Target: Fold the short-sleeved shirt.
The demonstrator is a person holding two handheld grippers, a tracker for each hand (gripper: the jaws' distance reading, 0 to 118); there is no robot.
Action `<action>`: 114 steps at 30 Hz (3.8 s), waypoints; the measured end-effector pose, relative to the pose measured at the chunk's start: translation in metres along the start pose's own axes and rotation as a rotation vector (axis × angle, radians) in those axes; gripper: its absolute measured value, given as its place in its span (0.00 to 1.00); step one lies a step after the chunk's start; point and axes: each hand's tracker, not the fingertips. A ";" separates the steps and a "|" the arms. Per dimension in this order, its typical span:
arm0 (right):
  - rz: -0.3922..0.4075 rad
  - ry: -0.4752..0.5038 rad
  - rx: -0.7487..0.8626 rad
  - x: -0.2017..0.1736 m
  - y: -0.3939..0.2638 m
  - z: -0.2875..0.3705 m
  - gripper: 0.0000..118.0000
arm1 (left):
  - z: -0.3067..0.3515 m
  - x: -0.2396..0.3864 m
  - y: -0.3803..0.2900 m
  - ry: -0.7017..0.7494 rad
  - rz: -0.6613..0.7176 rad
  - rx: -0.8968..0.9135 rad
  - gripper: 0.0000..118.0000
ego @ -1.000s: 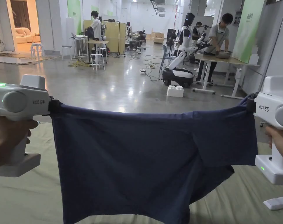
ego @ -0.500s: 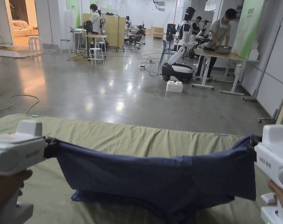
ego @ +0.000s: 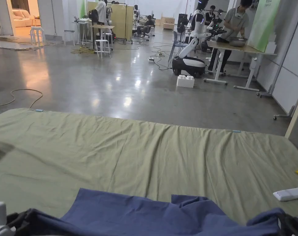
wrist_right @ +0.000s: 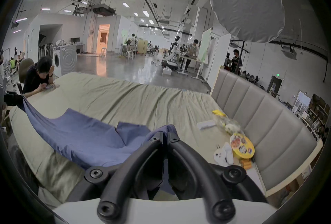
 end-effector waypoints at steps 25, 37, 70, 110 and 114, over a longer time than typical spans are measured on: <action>-0.091 0.014 -0.312 -0.046 -0.113 -0.054 0.70 | -0.060 0.041 -0.073 0.067 -0.088 -0.270 0.60; -0.178 -0.009 0.235 -0.082 -0.017 -0.037 0.72 | -0.046 0.081 -0.007 0.054 -0.085 0.212 0.52; -0.153 0.002 0.206 -0.116 -0.029 -0.109 0.02 | -0.247 0.036 0.039 0.014 -0.115 -0.114 0.07; -0.194 0.158 -0.436 -0.009 -0.063 -0.334 0.65 | -0.282 0.033 0.064 0.039 -0.184 -0.297 0.05; -0.205 0.188 -0.534 -0.020 -0.076 -0.363 0.67 | -0.284 0.029 0.056 0.043 -0.179 -0.296 0.05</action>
